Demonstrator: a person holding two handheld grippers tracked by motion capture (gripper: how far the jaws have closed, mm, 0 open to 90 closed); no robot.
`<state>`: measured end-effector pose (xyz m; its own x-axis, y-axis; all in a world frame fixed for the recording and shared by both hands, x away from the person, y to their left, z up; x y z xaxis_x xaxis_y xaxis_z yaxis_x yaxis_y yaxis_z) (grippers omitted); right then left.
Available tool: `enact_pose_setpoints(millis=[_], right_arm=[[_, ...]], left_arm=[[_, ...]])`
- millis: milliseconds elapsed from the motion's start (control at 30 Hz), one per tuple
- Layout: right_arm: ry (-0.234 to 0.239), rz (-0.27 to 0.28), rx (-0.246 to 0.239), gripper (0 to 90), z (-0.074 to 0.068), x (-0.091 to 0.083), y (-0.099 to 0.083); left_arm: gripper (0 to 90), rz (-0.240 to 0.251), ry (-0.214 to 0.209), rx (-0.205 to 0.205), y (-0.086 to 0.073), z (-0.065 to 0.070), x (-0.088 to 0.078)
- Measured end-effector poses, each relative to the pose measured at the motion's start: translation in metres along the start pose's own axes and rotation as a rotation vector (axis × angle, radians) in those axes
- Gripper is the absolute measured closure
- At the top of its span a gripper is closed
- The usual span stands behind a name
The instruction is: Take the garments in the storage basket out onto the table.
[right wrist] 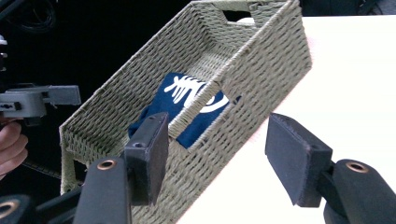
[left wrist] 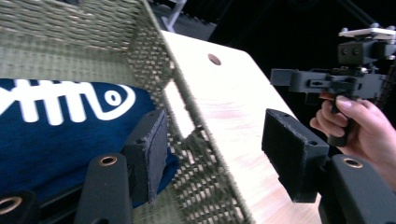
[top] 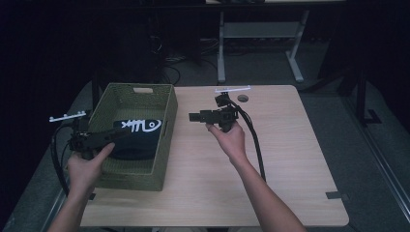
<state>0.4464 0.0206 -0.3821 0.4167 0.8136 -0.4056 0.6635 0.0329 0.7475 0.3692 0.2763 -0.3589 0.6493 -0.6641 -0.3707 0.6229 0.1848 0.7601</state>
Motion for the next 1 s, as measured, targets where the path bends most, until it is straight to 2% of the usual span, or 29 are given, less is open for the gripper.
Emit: enact_pose_setpoints(millis=[367, 567, 833, 967, 1000], right_arm=[[-0.035, 0.021, 0.014, 38.9, 0.014, -0.022, -0.002], [-0.041, 0.028, 0.012, 38.7, 0.017, -0.030, -0.002], [-0.059, 0.037, 0.028, 38.4, 0.024, -0.041, -0.007], [-0.068, 0.051, 0.034, 38.2, 0.029, -0.049, -0.008], [-0.068, 0.056, 0.036, 38.1, 0.030, -0.051, -0.008]], left_arm=[[40.6, 0.001, -0.038, 0.037, -0.011, 0.024, 0.008], [41.0, -0.001, -0.076, 0.058, -0.016, 0.042, 0.012], [40.6, -0.026, -0.113, 0.077, -0.027, 0.061, 0.026], [40.5, -0.036, -0.152, 0.077, -0.030, 0.071, 0.034], [40.3, -0.040, -0.149, 0.089, -0.031, 0.073, 0.036]])
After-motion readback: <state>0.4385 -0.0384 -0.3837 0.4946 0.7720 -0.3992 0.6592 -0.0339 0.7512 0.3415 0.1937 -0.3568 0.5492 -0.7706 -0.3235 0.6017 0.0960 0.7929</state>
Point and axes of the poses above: each handheld gripper's, and its own axes: x roughly forward along the jaws, y roughly out of its top, z roughly to its right, the point moved 9 cm from there along x, roughly forward along the jaws, and after that the axes turned 3 degrees about z, right-handed, at the moved point
